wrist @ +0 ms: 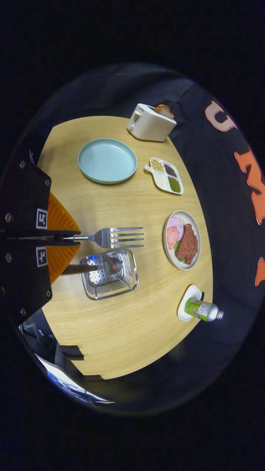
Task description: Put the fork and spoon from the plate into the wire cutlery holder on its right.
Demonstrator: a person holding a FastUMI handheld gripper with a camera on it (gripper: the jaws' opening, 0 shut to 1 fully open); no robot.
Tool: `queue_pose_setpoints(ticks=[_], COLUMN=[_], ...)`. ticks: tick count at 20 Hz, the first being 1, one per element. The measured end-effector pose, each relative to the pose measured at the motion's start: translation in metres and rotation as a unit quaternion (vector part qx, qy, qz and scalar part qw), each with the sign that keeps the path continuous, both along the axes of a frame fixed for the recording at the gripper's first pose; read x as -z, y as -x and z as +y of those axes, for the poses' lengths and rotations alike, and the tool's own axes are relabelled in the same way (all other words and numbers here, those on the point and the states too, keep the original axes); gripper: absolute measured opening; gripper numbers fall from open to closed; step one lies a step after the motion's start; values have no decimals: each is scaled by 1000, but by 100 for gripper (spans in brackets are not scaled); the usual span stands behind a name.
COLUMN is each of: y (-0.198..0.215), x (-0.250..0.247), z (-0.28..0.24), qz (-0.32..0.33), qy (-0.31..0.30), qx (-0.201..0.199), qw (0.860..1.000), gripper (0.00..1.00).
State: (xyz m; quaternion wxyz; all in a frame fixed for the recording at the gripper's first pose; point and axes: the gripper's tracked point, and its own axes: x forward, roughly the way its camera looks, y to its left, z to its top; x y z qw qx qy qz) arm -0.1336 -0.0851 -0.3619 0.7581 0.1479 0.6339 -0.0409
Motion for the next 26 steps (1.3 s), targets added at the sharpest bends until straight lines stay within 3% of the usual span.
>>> queue_pose_setpoints(ticks=[10,16,21,26], y=[5,-8,-42,-92], x=[21,17,-34,-106], z=[-37,-39,-35,-45], qz=[25,14,-80,-223], qy=[-7,-6,-22,-5], qx=[-58,-58,-30,-22], qw=[998,998,996,975], gripper=[3,10,25,38])
